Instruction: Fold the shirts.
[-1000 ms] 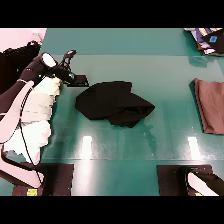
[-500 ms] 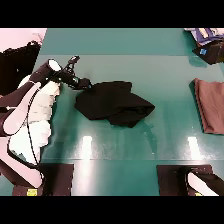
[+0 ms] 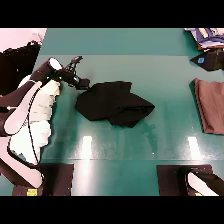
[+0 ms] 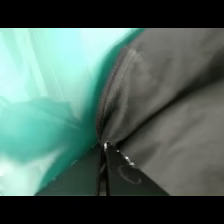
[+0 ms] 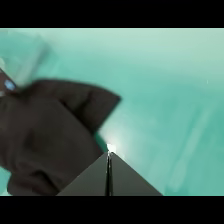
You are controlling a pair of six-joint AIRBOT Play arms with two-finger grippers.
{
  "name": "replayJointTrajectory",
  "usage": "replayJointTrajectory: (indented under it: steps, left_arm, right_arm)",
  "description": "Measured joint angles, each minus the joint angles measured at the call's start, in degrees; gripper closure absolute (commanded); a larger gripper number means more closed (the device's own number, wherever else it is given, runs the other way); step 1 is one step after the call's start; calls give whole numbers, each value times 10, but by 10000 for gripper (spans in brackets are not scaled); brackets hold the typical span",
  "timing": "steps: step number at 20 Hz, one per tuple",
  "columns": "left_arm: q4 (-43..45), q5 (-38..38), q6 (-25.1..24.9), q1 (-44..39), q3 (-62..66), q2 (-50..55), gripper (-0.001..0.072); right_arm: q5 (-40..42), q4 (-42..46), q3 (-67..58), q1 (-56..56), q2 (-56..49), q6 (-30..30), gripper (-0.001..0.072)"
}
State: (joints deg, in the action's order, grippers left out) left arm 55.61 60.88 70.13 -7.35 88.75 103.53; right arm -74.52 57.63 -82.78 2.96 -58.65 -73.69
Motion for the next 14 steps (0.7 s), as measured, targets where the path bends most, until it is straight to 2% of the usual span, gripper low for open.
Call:
replayJointTrajectory:
  steps: [1, 2, 3, 4, 8, 12, 13, 14]
  left_arm:
    - [1, 4, 0, 0, 15, -3, 681]
    - [2, 9, 0, -1, 31, -6, 681]
    - [3, 13, 0, -1, 50, -10, 681]
    - [4, 18, 0, -1, 68, -13, 681]
    - [6, 37, 0, -1, 131, -21, 681]
    - [6, 58, 2, -1, 156, -23, 681]
    - [6, 63, 2, -1, 158, -23, 681]
    - [6, 66, 2, -1, 160, -23, 681]
  right_arm:
    - [-9, 13, 11, 0, 0, -15, 685]
    - [-18, 22, 26, 0, 0, -28, 509]
    - [-28, 28, 50, 1, 0, -41, 271]
    - [-36, 28, 81, 3, 0, -50, 222]
    - [-33, -17, 217, 31, -28, -68, 222]
    - [37, -61, 292, 85, -89, -59, 237]
    - [55, -66, 297, 97, -108, -56, 328]
    - [68, -71, 297, 108, -124, -54, 509]
